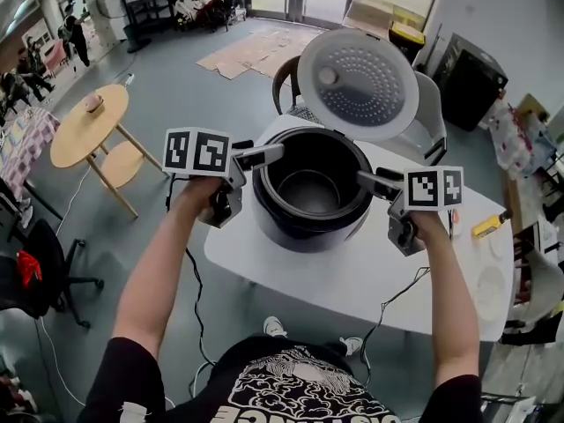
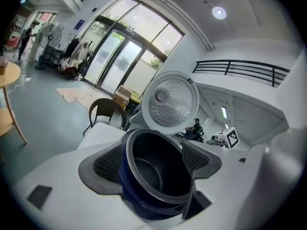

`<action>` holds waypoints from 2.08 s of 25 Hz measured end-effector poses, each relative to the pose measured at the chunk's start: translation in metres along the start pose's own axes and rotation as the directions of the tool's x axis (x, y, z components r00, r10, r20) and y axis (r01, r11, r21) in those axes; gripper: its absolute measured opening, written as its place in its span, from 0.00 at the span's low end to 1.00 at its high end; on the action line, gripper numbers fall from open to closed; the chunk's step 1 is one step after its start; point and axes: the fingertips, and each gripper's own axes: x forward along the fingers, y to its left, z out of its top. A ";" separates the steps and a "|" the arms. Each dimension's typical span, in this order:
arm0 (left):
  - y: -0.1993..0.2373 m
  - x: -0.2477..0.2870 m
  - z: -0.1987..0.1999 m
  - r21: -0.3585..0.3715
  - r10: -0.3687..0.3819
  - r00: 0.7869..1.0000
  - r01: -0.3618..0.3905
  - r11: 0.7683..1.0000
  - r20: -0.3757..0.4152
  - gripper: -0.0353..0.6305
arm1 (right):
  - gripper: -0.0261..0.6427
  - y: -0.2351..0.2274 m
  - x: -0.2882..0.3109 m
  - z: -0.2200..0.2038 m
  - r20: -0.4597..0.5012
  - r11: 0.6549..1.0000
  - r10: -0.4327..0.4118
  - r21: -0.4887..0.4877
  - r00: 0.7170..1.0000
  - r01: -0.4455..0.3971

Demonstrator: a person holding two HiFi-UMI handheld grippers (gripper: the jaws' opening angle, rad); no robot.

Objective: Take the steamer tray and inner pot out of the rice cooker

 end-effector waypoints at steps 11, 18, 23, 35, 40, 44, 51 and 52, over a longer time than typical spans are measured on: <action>0.013 0.013 -0.018 -0.256 -0.158 0.980 0.124 0.959 -0.118 0.64 | 0.50 -0.007 0.011 -0.020 -0.066 0.987 0.053 0.154 0.996 -0.042; 0.005 0.022 -0.019 -0.313 -0.199 0.967 0.142 0.939 -0.160 0.59 | 0.48 -0.005 0.010 -0.015 -0.075 0.962 0.127 0.252 0.989 -0.104; 0.006 0.026 -0.023 -0.289 -0.194 0.960 0.130 0.948 -0.205 0.58 | 0.45 -0.008 0.011 -0.017 -0.079 0.951 0.146 0.286 0.986 -0.118; 0.014 0.027 -0.032 -0.290 -0.167 0.953 0.090 0.953 -0.254 0.41 | 0.33 -0.020 0.012 -0.021 -0.053 0.936 0.141 0.331 0.989 -0.116; 0.015 0.026 -0.032 -0.276 -0.146 0.952 0.069 0.959 -0.268 0.34 | 0.26 -0.024 0.011 -0.019 -0.060 0.941 0.116 0.325 0.991 -0.091; 0.025 0.027 -0.033 -0.279 -0.130 0.958 0.056 0.959 -0.254 0.27 | 0.17 -0.034 0.013 -0.020 -0.054 0.940 0.098 0.333 0.994 -0.075; 0.034 0.025 -0.033 -0.312 -0.108 0.972 0.039 0.949 -0.209 0.12 | 0.15 -0.035 0.012 -0.018 -0.025 0.928 0.102 0.363 0.994 -0.086; 0.034 0.025 -0.033 -0.318 -0.105 0.973 0.035 0.947 -0.204 0.12 | 0.15 -0.035 0.012 -0.018 -0.021 0.926 0.100 0.369 0.995 -0.085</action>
